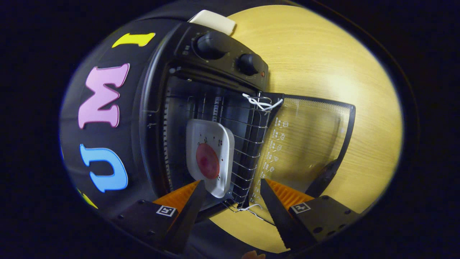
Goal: Open the toaster oven, put the food inside, and close the toaster oven door.
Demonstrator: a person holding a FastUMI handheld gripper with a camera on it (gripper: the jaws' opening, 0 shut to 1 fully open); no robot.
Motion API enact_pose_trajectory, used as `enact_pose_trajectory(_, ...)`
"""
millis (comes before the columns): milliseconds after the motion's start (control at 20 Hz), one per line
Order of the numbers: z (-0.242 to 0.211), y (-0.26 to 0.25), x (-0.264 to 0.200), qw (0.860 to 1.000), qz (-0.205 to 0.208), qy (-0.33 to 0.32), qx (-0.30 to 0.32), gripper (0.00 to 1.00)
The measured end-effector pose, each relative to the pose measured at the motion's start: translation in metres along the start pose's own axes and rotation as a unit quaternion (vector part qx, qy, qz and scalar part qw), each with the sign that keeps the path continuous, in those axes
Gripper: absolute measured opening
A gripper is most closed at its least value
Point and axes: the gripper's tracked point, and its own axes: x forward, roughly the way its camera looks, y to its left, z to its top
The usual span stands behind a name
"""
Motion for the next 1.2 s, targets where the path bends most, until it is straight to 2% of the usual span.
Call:
enact_pose_trajectory(200,-0.007,-0.007,-0.030,0.991,0.003,0.023,-0.134,0.99)
enact_pose_trajectory(350,-0.020,-0.023,-0.049,0.982,0.002,0.049,-0.184,0.99)
enact_pose_trajectory(550,-0.036,-0.049,-0.064,0.959,0.001,0.069,-0.275,0.99)
enact_pose_trajectory(750,-0.044,-0.063,-0.081,0.913,0.008,0.060,-0.403,0.99)
enact_pose_trajectory(850,-0.047,-0.072,-0.084,0.889,-0.005,0.062,-0.454,0.99)
enact_pose_trajectory(1050,-0.055,-0.088,-0.078,0.842,-0.025,0.069,-0.534,0.99)
enact_pose_trajectory(1200,-0.059,-0.103,-0.067,0.816,-0.042,0.070,-0.573,0.99)
